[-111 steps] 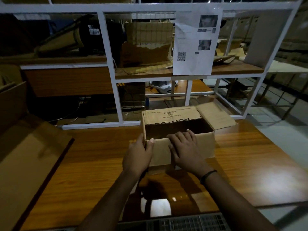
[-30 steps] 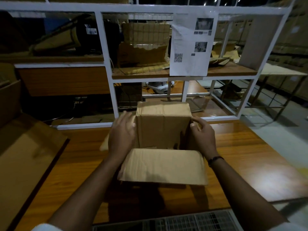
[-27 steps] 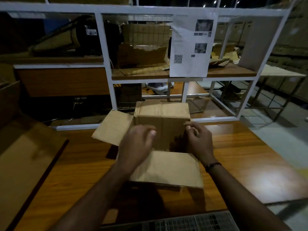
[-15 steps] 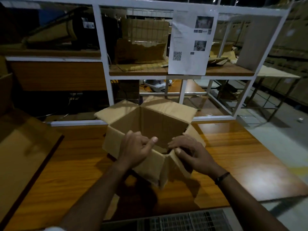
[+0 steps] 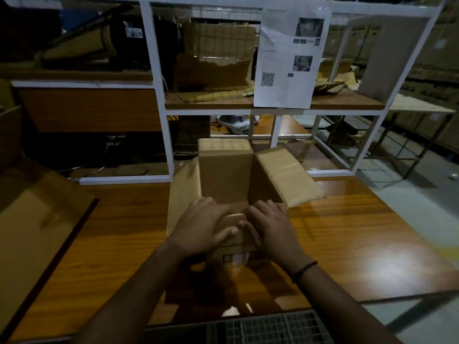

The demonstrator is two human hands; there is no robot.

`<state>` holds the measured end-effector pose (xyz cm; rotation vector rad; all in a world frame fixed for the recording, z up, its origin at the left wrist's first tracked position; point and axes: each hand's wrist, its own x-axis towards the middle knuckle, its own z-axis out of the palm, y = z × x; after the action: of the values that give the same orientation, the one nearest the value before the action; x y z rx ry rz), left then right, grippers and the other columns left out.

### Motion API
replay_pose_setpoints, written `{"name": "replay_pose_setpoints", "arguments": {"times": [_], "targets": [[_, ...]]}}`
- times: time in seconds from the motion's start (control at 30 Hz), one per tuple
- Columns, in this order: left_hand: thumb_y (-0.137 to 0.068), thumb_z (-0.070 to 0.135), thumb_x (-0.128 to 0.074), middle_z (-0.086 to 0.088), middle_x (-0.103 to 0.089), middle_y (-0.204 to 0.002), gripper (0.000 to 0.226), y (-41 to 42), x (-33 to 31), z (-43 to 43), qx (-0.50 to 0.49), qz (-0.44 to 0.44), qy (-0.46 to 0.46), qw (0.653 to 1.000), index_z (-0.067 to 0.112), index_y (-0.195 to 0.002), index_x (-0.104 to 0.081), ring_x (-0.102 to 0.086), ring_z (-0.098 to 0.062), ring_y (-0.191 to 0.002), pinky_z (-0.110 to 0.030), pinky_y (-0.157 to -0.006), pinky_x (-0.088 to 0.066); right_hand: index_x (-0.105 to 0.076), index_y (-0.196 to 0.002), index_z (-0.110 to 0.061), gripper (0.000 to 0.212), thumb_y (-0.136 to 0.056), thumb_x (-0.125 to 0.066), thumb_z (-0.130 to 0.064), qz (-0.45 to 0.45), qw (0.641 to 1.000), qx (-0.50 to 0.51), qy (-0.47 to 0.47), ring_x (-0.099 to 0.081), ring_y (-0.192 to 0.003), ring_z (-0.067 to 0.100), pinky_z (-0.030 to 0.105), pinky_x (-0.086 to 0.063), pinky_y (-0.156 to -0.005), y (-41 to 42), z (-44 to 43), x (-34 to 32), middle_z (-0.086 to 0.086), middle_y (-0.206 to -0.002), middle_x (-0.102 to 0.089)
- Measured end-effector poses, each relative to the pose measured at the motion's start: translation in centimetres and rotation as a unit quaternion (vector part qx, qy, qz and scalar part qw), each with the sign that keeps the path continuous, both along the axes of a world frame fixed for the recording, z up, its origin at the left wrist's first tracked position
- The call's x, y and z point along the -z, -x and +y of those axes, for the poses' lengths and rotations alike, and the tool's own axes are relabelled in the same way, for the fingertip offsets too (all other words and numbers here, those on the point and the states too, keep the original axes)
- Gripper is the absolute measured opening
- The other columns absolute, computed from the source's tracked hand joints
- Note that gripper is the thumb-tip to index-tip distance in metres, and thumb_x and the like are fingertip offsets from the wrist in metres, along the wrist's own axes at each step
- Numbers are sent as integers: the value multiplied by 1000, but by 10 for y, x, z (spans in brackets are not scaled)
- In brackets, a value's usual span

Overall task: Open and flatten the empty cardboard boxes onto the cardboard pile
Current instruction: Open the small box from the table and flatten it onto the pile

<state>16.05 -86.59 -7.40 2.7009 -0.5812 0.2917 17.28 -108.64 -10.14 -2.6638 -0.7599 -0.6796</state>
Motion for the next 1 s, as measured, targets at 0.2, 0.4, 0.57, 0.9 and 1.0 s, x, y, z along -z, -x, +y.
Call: {"name": "replay_pose_setpoints", "arguments": {"times": [0.2, 0.4, 0.57, 0.9, 1.0], "targets": [[-92, 51, -67, 21, -46, -126, 23, -8, -16, 31, 19, 131, 10, 991, 43, -114, -65, -38, -7, -126, -33, -95, -37, -63, -117, -30, 41, -107, -28, -48, 144, 981, -22, 129, -54, -115, 9, 39, -25, -120, 4, -31, -62, -9, -118, -65], [-92, 34, -71, 21, -39, -153, 35, -22, -44, 61, -10, 123, -111, 986, 48, -123, -64, -11, -14, -152, -49, -125, -3, -59, -130, -42, 43, -100, -56, -12, 238, 945, -143, 173, -39, -136, 0, 32, -14, -123, -7, -51, -89, -20, -139, -55], [-91, 29, -69, 21, -39, -155, 50, -5, -37, 32, -7, 131, -47, 990, 47, -135, -53, -10, -17, -154, -54, -126, 0, -64, -128, -35, 29, -102, -51, -32, 171, 966, -132, 140, -44, -129, 9, 34, -35, -113, -16, -34, -66, -12, -131, -61], [-94, 70, -43, 19, -48, -143, 42, 17, 0, 34, -5, 45, -23, 999, 43, -122, -60, -11, -11, -154, -42, -125, -13, -56, -114, -30, 31, -106, -35, -52, 77, 991, -75, 81, -41, -94, 6, 29, -31, -84, 3, 7, -24, -8, -109, -60], [-94, 69, -42, 26, -34, -156, 40, 13, -6, 67, -28, 62, -66, 995, 44, -121, -58, -4, -11, -155, -43, -121, -19, -55, -109, -31, 46, -104, -20, -60, 95, 992, -13, 82, -47, -94, 6, 33, -40, -93, -1, -20, -23, -10, -105, -59]]}}
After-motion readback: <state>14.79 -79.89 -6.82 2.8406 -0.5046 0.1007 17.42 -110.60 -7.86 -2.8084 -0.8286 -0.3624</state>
